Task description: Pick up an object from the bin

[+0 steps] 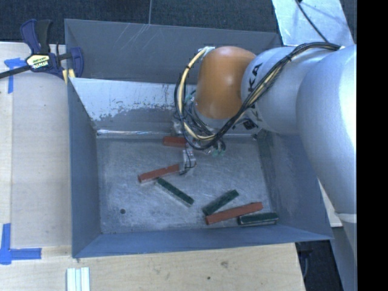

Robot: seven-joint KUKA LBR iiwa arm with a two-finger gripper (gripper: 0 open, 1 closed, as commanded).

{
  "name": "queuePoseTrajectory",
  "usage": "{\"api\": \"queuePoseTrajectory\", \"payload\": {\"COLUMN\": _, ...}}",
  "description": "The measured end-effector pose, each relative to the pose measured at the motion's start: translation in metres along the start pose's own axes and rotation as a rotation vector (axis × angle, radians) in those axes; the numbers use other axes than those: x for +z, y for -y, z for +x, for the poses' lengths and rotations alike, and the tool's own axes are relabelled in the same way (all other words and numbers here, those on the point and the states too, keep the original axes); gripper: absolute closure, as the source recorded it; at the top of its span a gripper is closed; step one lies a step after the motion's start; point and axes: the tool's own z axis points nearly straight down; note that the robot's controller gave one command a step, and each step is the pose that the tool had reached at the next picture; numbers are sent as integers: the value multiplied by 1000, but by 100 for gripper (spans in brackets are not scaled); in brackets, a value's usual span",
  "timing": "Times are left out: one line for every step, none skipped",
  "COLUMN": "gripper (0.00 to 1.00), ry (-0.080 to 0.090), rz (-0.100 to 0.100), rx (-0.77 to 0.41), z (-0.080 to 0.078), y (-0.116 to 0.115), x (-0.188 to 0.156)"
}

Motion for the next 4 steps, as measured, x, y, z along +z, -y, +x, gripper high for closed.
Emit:
{"api": "queuePoseTrajectory", "payload": {"gripper": 100, "ry": 7, "rz": -2, "rx": 2, "z": -2, "y": 0, "x": -6}}
{"api": "queuePoseTrajectory", "payload": {"gripper": 100, "ry": 5, "rz": 4, "rx": -458, "z": 13, "y": 83, "x": -14}}
{"api": "queuePoseTrajectory", "payload": {"gripper": 0, "ry": 5, "rz": 0, "rx": -459, "z": 13, "y": 79, "x": -13}}
{"api": "queuePoseTrajectory", "payload": {"gripper": 0, "ry": -2, "rz": -3, "rx": -565, "z": 99, "y": 42, "x": -22}}
